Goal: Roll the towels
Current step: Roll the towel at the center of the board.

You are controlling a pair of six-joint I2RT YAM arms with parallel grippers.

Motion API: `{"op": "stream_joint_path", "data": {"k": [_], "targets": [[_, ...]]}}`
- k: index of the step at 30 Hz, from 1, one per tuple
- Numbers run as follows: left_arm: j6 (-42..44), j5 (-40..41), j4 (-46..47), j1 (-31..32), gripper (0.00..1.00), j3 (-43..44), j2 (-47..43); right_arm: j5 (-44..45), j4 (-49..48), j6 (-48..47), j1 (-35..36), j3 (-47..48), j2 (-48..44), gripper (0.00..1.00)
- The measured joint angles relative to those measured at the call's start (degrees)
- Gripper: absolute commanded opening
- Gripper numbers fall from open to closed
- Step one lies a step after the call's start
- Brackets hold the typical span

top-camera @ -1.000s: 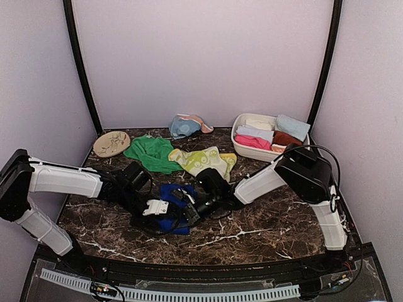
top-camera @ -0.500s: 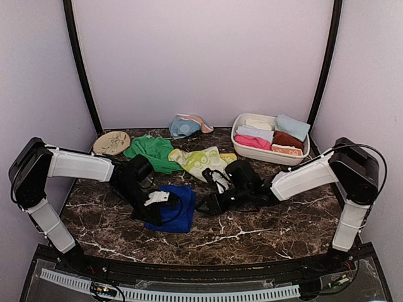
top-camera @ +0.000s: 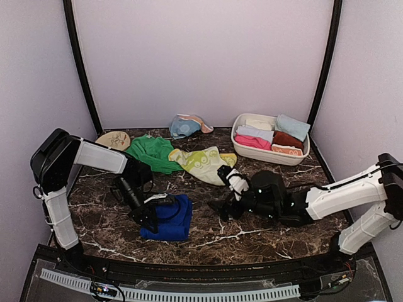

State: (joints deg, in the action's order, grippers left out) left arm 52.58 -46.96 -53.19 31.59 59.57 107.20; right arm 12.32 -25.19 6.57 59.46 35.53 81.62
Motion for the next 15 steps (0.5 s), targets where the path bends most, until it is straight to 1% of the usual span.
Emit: {"op": "stream_joint_path", "data": {"k": [4, 8, 12, 15], "targets": [[-0.2, -1.8, -2.8, -1.1, 0.0, 1.9, 3.1, 2.3, 0.2, -12.3, 12.0, 0.9, 2.8, 0.85], [-1.4, -1.6, -4.1, -1.1, 0.0, 3.5, 5.0, 5.8, 2.6, -23.1, 20.8, 8.6, 11.8, 0.76], [-3.5, -0.9, -4.5, -1.1, 0.0, 4.4, 5.8, 7.0, 2.6, -31.3, 25.4, 14.6, 20.8, 0.7], [-4.6, -0.1, -4.8, -1.0, 0.0, 5.0, 5.8, 7.1, 2.8, -35.6, 26.1, 17.6, 25.7, 0.66]]}}
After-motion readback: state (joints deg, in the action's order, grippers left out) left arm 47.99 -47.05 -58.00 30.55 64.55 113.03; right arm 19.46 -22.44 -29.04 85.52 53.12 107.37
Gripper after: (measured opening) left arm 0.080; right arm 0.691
